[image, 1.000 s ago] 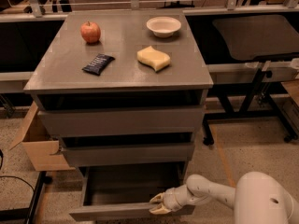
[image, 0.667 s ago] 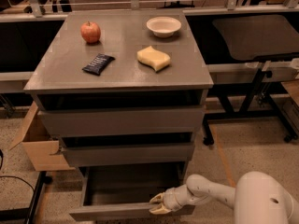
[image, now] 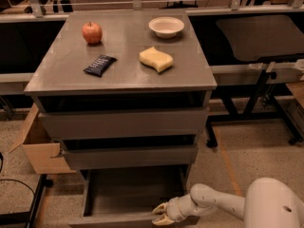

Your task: Open bottom drawer

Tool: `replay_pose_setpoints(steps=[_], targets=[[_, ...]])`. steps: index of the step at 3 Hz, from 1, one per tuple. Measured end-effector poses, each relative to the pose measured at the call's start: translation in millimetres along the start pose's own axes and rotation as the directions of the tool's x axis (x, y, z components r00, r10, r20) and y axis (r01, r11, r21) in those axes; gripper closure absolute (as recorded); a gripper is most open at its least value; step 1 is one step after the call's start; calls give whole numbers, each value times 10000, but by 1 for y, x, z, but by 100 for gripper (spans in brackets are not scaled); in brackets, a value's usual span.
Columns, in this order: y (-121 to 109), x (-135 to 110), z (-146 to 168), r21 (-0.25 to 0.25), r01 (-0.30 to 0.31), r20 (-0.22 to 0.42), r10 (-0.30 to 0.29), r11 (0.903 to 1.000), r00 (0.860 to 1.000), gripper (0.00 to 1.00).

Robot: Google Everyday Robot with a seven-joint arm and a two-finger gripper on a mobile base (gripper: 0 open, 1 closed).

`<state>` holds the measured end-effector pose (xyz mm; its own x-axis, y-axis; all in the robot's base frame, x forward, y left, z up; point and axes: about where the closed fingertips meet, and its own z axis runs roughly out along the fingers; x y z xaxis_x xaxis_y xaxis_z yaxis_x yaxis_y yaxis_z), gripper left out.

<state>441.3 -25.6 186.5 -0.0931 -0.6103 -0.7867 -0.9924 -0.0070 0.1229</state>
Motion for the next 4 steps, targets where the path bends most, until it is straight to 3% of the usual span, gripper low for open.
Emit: replay_pose_setpoints(steps=[3,4], targets=[[2,-1,3,-54,-7,25,8,10000,10000,29],[4,-1,5,-90,-14,42,14,10000,10000,1]])
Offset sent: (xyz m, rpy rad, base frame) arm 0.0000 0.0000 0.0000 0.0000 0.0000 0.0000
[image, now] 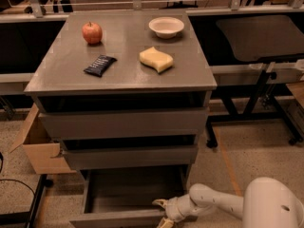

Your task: Open bottom drawer

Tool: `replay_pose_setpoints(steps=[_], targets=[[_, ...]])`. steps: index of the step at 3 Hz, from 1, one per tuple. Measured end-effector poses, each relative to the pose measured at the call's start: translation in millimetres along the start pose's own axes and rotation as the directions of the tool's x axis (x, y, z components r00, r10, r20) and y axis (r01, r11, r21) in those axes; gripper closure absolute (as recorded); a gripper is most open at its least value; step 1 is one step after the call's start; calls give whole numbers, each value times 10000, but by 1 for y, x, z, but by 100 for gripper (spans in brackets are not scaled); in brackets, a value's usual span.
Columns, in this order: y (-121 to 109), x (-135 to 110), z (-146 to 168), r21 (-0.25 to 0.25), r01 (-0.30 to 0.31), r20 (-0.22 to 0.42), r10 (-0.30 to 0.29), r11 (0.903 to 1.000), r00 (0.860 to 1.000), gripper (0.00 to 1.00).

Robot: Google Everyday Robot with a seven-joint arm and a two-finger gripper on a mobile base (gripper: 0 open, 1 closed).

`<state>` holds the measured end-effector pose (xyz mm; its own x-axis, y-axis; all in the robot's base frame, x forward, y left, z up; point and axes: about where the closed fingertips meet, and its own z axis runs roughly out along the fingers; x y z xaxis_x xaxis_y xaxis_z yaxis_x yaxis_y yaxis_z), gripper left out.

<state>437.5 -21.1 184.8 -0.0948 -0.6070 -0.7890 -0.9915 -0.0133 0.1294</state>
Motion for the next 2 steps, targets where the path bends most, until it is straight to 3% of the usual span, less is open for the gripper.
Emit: replay_pose_setpoints(steps=[1,2], targets=[[0,0,0,3,3,-1,-3,10000,10000,0],[-3,-8,-19,569,437,-206,-426,9974,9989,0]])
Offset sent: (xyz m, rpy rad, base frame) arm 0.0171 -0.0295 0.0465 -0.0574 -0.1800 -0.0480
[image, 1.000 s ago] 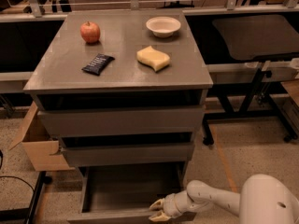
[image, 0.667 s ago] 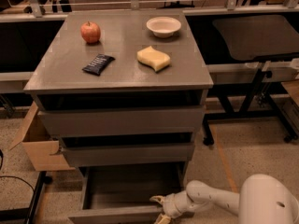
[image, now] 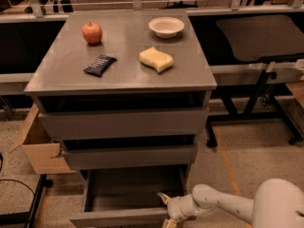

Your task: Open bottom drawer

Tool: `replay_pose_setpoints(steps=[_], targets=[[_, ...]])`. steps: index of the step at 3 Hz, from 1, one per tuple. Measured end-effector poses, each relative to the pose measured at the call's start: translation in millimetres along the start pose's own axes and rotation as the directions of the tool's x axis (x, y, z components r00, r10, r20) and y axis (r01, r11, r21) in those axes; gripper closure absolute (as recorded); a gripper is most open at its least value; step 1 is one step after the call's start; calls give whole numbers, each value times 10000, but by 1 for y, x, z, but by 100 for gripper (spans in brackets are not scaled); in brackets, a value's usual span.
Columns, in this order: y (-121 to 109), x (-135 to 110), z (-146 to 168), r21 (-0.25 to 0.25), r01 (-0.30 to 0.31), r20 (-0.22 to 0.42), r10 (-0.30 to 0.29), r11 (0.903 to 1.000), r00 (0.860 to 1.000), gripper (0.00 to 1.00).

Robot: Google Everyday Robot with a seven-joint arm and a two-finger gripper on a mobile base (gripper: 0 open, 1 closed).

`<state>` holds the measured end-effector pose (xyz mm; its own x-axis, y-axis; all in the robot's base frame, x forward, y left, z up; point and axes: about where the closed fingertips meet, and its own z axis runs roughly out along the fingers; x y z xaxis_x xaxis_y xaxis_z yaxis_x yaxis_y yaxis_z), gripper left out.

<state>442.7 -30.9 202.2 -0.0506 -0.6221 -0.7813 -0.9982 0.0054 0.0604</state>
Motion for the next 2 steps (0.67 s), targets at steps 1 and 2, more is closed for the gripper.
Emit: replay_pose_setpoints(steps=[1,2], targets=[[-4,-9,-30,878,549,-168,-536,9946,9984,0],[-6,-15,-68,1732,1001,-266,-969,9798,9949,0]])
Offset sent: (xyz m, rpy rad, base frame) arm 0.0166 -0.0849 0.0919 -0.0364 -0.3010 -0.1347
